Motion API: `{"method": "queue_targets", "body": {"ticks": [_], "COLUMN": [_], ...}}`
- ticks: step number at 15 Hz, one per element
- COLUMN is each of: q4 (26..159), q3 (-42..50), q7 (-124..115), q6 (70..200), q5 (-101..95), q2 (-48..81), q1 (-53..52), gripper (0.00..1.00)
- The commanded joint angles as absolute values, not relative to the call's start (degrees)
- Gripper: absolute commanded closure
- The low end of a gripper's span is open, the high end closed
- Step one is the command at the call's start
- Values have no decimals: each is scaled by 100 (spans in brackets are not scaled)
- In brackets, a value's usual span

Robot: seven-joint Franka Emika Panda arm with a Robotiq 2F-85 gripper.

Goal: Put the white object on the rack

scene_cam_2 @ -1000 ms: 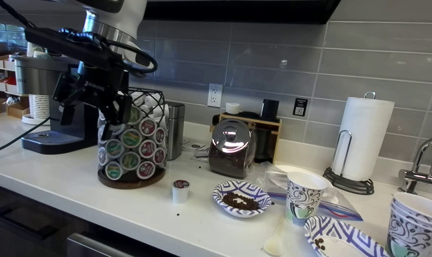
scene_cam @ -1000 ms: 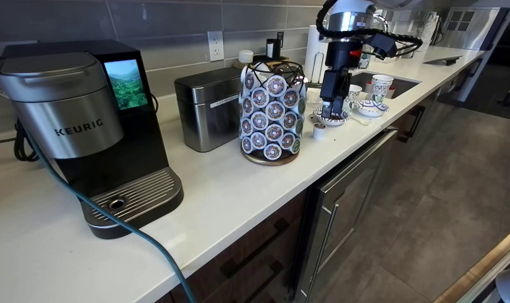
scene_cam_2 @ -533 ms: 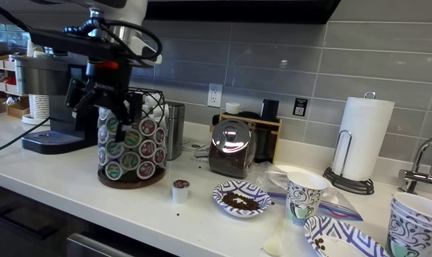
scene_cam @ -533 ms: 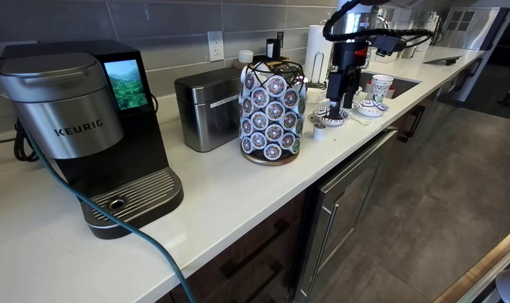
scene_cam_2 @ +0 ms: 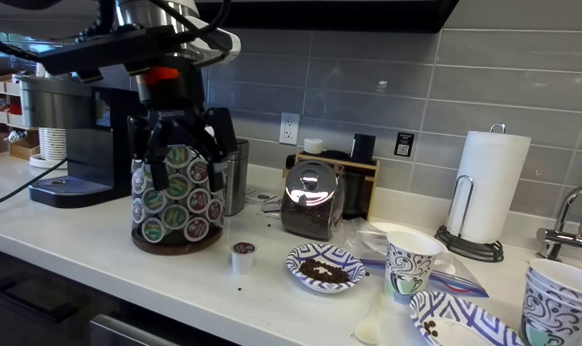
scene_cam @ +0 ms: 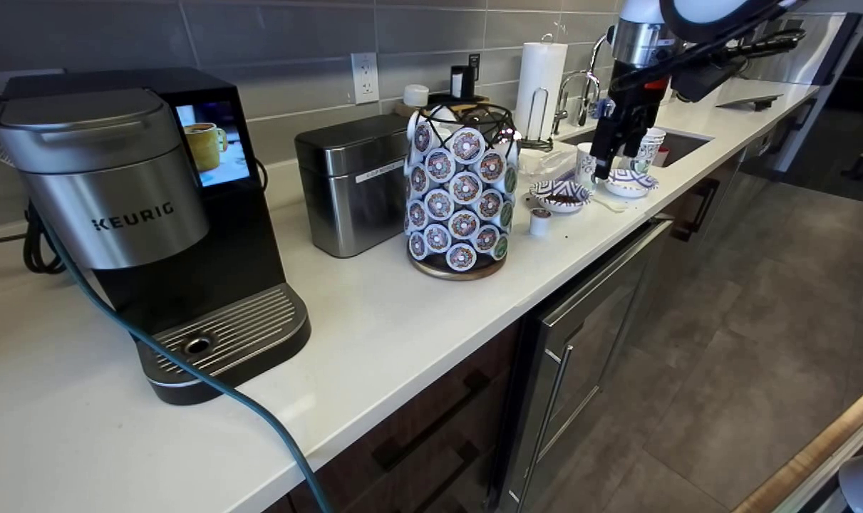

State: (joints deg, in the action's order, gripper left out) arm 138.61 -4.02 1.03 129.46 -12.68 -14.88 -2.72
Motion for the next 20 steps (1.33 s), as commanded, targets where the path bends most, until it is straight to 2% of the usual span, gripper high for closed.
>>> {"method": "queue_targets", "body": {"ticks": [1,6,11,15,20], "q4": [13952,13998,13956,13510,13046], "q3": [-383,-315,371,704,489], "q7": [105,12,917,1602,899], "q6": [13022,13100,13572,13187,13146], "q5": [-1276,-1285,-375,308,-295], "q2": [-1548,-1554,-1398,-968,-228], "q1": [-229,-125,-56,-31,139], "gripper": [0,0,0,0,0]}}
